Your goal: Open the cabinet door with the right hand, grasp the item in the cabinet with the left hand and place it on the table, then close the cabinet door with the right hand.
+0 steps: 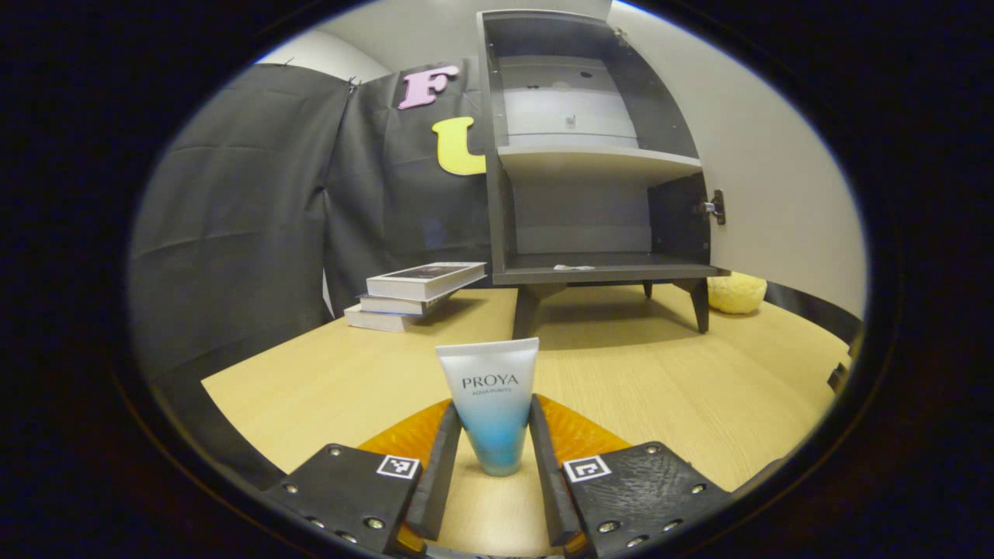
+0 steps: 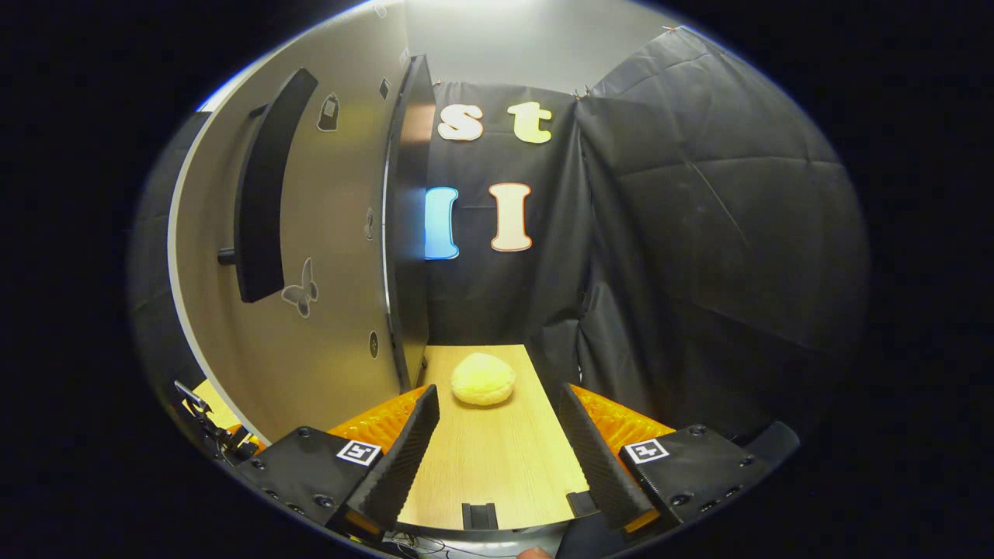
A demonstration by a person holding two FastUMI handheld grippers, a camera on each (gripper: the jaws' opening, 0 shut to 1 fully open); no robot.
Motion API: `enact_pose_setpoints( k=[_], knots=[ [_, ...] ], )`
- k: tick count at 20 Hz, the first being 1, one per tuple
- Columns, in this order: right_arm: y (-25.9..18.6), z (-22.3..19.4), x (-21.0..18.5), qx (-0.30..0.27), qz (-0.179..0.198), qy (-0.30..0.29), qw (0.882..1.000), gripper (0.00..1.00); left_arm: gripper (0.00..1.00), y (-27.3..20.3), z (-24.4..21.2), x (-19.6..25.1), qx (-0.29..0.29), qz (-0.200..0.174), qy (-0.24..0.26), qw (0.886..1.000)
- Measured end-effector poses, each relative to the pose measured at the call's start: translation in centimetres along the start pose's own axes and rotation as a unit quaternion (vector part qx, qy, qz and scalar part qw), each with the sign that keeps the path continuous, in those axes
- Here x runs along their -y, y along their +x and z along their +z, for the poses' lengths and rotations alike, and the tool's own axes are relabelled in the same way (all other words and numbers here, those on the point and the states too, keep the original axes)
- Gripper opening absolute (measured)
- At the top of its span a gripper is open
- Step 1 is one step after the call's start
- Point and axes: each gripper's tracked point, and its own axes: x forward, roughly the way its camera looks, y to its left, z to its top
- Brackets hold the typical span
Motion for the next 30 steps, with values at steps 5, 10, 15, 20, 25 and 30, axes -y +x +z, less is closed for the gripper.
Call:
enact_pose_setpoints(
  k=[5, 10, 15, 20, 25, 30],
  knots=[
    [0.1, 0.5, 0.0, 0.007, 0.008, 0.004, 1.000, 0.98, 0.88, -1.0, 1.6, -0.5, 0.002, 0.015, 0.010, 1.000],
    [0.3, 1.9, 0.5, 0.018, 0.020, 0.017, 1.000, 0.93, 0.88, -3.3, 7.6, -0.6, 0.020, 0.019, 0.012, 1.000],
    [0.3, 4.2, 0.6, 0.043, 0.035, 0.024, 0.998, 0.93, 0.86, -6.7, 17.7, -1.9, 0.066, 0.033, 0.021, 0.997],
    [-0.2, 6.3, 0.8, 0.057, 0.040, 0.045, 0.997, 0.98, 0.88, -8.1, 23.8, -5.0, 0.068, 0.052, -0.006, 0.996],
    [-2.4, 9.2, -1.1, 0.059, 0.066, 0.108, 0.990, 0.98, 0.88, -8.5, 27.2, -8.7, 0.087, 0.048, -0.038, 0.994],
    [-4.7, 11.2, -3.5, 0.075, 0.063, 0.143, 0.985, 0.98, 0.88, -7.7, 28.9, -12.0, 0.103, 0.027, -0.020, 0.994]
  ],
)
